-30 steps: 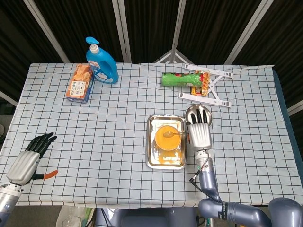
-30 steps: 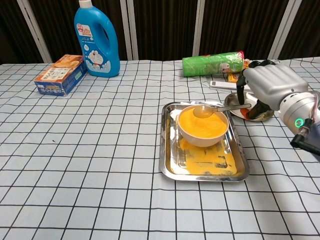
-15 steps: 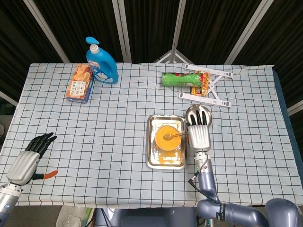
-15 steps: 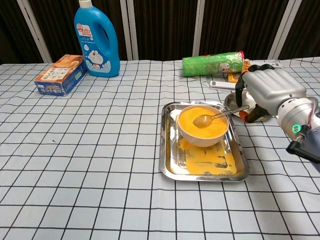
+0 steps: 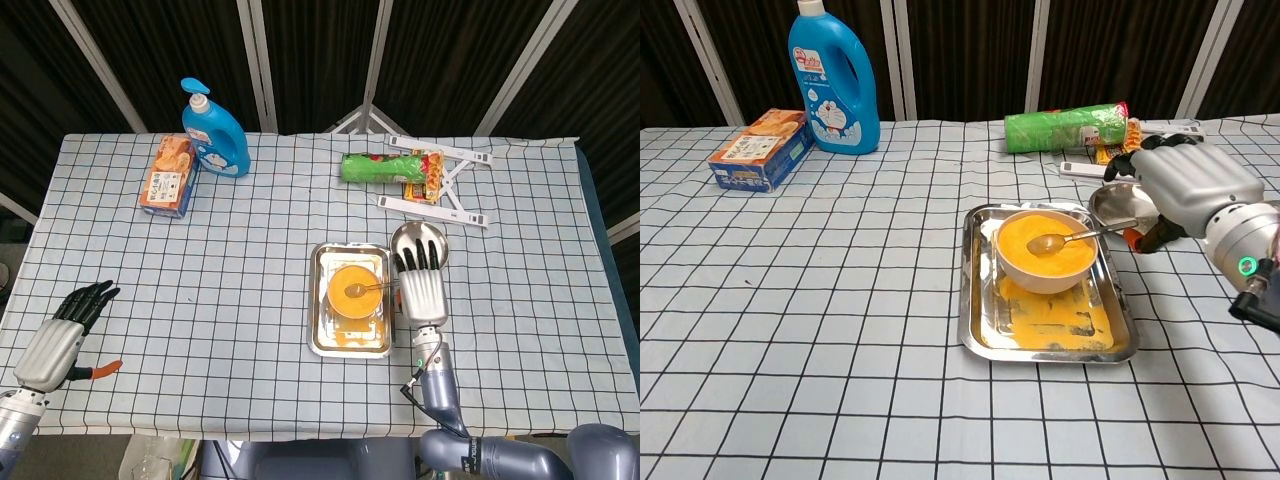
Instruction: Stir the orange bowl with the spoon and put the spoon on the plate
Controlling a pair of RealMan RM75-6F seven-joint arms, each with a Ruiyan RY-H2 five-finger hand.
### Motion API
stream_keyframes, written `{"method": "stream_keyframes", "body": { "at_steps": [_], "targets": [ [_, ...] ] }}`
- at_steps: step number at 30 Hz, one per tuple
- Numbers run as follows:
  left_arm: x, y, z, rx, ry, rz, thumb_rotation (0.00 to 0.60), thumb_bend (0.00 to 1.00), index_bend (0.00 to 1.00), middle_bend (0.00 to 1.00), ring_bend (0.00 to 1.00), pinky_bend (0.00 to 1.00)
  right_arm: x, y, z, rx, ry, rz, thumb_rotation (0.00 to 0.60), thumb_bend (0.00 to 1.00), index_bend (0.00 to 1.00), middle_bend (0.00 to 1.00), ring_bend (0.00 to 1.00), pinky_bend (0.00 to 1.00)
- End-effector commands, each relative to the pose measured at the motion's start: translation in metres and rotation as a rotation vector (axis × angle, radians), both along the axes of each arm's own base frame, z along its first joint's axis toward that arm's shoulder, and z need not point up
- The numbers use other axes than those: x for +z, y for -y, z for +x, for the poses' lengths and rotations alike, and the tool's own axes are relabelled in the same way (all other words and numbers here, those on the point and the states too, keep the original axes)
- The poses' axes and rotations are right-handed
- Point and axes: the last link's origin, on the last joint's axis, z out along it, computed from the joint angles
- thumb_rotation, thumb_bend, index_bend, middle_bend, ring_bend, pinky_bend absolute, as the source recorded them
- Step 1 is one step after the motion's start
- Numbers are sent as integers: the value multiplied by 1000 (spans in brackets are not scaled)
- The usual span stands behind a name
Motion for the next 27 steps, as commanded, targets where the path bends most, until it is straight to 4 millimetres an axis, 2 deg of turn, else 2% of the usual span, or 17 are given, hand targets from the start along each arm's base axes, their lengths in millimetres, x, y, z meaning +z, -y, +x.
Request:
{"method": "stream_keyframes", "body": {
  "at_steps": [1, 6, 16, 27],
  "targets": [
    [0, 0, 0, 0, 0, 0, 600, 0, 0, 0, 0, 0, -1, -4, -2, -10, -11, 26, 600, 425, 241, 219, 0, 0],
    [0, 0, 0, 0, 0, 1, 600, 0, 0, 0, 0, 0, -3, -7, -4, -26, -23, 60, 600, 426, 241, 219, 0, 0],
    [0, 0, 0, 2, 0, 1, 600, 0, 0, 0, 0, 0, -6, -12, -10, -63, -51, 101, 600, 425, 365, 219, 0, 0],
    [0, 0, 0, 5, 0, -4, 600, 0, 0, 0, 0, 0, -3, -21, -7, -38, -61, 114, 600, 425, 378, 219, 0, 0]
  ]
}}
